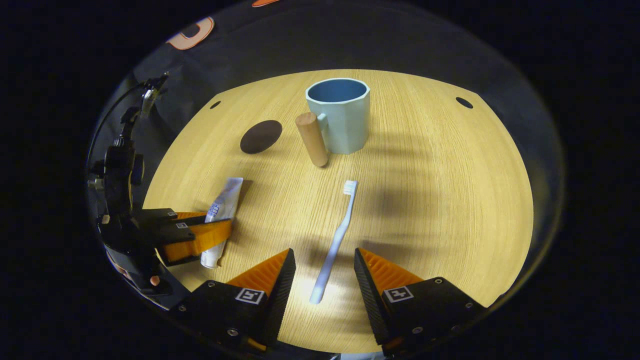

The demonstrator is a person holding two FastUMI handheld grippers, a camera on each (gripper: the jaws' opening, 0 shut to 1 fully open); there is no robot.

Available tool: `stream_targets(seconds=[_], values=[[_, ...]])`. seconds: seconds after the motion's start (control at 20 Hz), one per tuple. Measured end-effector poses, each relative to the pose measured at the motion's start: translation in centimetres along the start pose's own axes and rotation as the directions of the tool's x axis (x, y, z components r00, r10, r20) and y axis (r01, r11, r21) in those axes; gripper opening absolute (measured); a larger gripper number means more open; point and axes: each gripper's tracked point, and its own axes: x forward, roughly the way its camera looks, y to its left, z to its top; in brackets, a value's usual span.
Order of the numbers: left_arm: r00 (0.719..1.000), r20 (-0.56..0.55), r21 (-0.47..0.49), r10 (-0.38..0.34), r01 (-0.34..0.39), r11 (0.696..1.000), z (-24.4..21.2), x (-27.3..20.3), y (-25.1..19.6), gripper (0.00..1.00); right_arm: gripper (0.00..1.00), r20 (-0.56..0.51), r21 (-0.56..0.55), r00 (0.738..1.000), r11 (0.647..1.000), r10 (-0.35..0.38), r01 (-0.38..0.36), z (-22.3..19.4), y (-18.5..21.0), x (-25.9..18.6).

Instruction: Put the toothbrush and toothpaste on the desktop into the cup, then pick up the cup and place it on the coaster on the desktop.

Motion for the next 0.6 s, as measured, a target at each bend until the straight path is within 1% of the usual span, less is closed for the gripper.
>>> stream_targets(seconds=[0.05, 0.1, 0.15, 0.2, 0.25, 0.3, 0.35, 0.4, 0.45, 0.5, 0.6], values=[[1.0, 0.002, -0.002, -0.016, 0.016, 1.0, 1.1, -0.5, -0.2, 0.24, 0.72, -0.006, 0.0, 1.0, 1.0, -0.002, 0.002, 0.0, 0.1, 0.0], [1.0, 0.005, 0.0, -0.02, 0.02, 1.0, 2.3, -1.2, -0.2, 0.19, 0.71, -0.011, 0.0, 1.0, 1.0, -0.005, 0.005, 0.0, 0.1, 0.0], [1.0, 0.004, -0.002, -0.028, 0.028, 1.0, 3.5, -1.8, -0.4, 0.16, 0.71, -0.019, 0.002, 1.0, 1.0, -0.011, 0.011, 0.0, 0.0, 0.1], [0.999, 0.007, -0.004, -0.032, 0.032, 0.999, 5.0, -2.6, -0.5, 0.19, 0.69, -0.035, 0.012, 0.999, 1.0, -0.023, 0.024, -0.1, -0.1, 0.5], [0.999, 0.013, -0.001, -0.036, 0.036, 0.999, 6.5, -3.4, -0.7, 0.19, 0.66, -0.056, 0.033, 0.998, 0.999, -0.037, 0.039, -0.3, -0.3, 0.5], [0.999, 0.02, 0.004, -0.04, 0.04, 0.999, 8.2, -4.3, -0.9, 0.19, 0.65, -0.067, 0.042, 0.997, 0.998, -0.044, 0.047, -0.5, -0.3, 0.8], [0.998, 0.032, 0.018, -0.053, 0.053, 0.998, 10.2, -5.2, -1.2, 0.19, 0.58, -0.074, 0.044, 0.996, 0.997, -0.057, 0.06, -0.5, -0.6, 1.1], [0.997, 0.042, 0.016, -0.058, 0.057, 0.998, 12.3, -7.2, -1.3, 0.19, 0.6, -0.081, 0.043, 0.994, 0.997, -0.067, 0.071, -0.5, -0.8, 1.3], [0.997, 0.053, 0.018, -0.062, 0.061, 0.998, 14.2, -7.1, -1.5, 0.13, 0.57, -0.087, 0.046, 0.994, 0.996, -0.072, 0.077, -0.4, -0.9, 1.5], [0.996, 0.062, 0.024, -0.066, 0.065, 0.998, 16.5, -8.5, -1.6, 0.13, 0.54, -0.093, 0.046, 0.993, 0.996, -0.078, 0.083, -0.5, -0.9, 2.0], [0.995, 0.079, 0.026, -0.065, 0.063, 0.998, 21.4, -10.8, -1.7, 0.13, 0.46, -0.076, 0.031, 0.992, 0.994, -0.102, 0.104, -0.1, -1.2, 2.4]])
